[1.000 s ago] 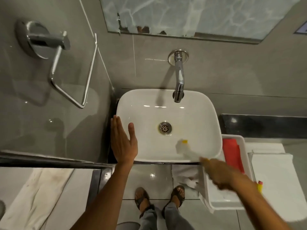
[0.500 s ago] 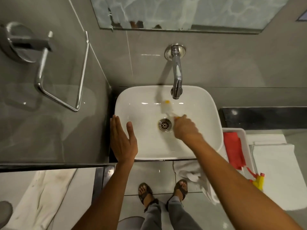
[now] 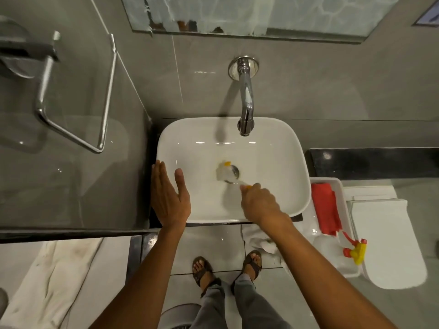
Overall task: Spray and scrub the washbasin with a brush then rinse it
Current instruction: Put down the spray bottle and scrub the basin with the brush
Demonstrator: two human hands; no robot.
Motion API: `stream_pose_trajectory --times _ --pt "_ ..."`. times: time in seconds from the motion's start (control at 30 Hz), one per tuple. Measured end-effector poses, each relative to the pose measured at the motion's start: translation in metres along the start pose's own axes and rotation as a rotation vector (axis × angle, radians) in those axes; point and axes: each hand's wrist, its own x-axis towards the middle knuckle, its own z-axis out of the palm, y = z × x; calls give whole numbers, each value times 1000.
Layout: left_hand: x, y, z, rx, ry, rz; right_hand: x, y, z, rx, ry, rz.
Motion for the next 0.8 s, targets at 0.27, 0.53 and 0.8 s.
stream_pose_trajectory --times 0.27,0.53,0.8 --pt "2 -5 2 1 2 1 -14 43 3 -93 45 88" --pt "2 -5 3 -18 74 46 -53 -46 55 -125 -210 -153" --pt "2 -6 4 -12 72 44 50 -65 -6 -151 341 -225"
